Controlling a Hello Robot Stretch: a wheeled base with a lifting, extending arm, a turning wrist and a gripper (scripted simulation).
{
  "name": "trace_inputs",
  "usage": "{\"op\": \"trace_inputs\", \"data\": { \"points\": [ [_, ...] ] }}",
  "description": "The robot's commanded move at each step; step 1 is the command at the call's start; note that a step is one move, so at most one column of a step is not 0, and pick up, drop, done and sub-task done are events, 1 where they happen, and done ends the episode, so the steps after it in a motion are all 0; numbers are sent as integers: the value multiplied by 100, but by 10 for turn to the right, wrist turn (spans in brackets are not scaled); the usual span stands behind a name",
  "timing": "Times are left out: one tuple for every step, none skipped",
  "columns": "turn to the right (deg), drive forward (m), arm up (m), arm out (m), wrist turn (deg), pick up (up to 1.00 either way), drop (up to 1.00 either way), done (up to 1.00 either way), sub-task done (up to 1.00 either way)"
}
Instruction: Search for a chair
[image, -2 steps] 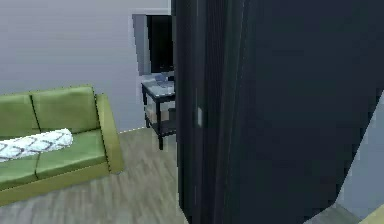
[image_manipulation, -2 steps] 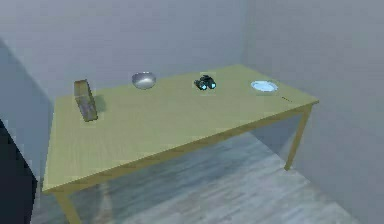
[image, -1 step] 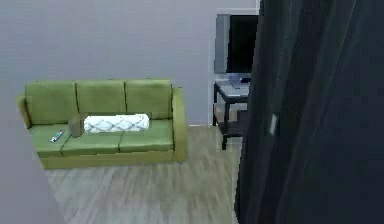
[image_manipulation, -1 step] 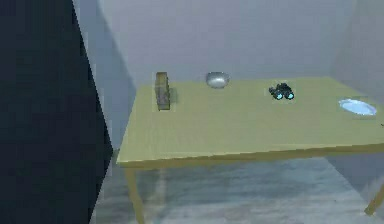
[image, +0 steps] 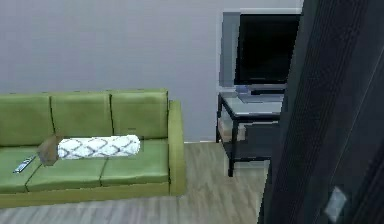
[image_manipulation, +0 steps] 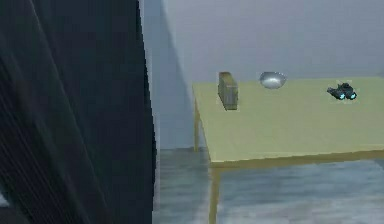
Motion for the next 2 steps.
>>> {"op": "trace_inputs", "data": {
  "points": [
    [-60,0,0,0,0,0,0,0,0],
    [0,30,0,0,0,0,0,0,0]
  ]
}}
